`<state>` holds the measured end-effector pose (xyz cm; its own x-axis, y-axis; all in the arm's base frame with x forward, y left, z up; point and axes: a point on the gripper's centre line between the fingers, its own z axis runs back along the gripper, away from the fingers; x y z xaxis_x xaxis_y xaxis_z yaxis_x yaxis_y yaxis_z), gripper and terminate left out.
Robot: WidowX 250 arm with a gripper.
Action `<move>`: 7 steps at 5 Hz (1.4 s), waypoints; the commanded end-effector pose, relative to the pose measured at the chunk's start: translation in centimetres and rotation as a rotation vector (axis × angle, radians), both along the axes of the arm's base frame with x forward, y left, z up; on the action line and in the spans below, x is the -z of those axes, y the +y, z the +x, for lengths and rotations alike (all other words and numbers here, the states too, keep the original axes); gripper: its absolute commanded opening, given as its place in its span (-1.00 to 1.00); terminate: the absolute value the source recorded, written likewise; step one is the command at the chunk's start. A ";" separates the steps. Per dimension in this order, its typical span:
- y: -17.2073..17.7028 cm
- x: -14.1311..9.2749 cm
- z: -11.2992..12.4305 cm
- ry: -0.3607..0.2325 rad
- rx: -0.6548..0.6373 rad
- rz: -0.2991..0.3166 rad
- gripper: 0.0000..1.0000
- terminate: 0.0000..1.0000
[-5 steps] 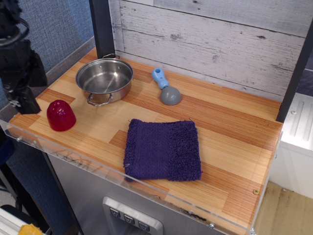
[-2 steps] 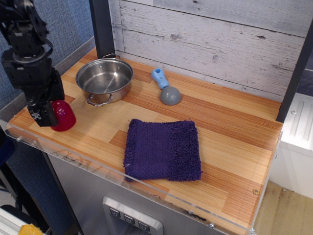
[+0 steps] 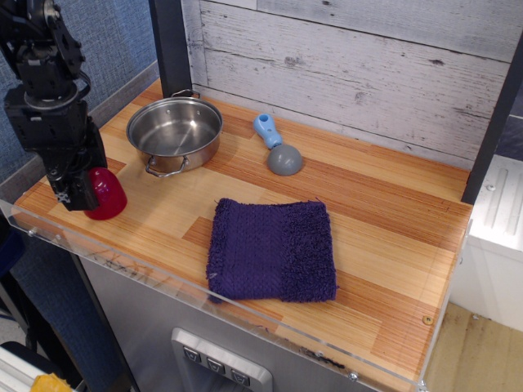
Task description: Move the strawberry behind the purple towel
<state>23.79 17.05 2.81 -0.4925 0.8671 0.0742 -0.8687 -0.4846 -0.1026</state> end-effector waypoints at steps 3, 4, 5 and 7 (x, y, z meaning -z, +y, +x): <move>1.2 -3.7 -0.7 -0.056 -0.035 0.052 -1.00 -1.00; 2.1 -8.5 -0.9 -0.124 -0.100 0.088 -1.00 -1.00; 1.6 -11.8 -1.2 -0.178 -0.117 0.099 -1.00 -1.00; -3.9 -14.8 0.5 -0.227 0.016 0.080 -1.00 -1.00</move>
<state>24.79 12.72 16.16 -0.4810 0.8763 0.0278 -0.8466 -0.4560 -0.2744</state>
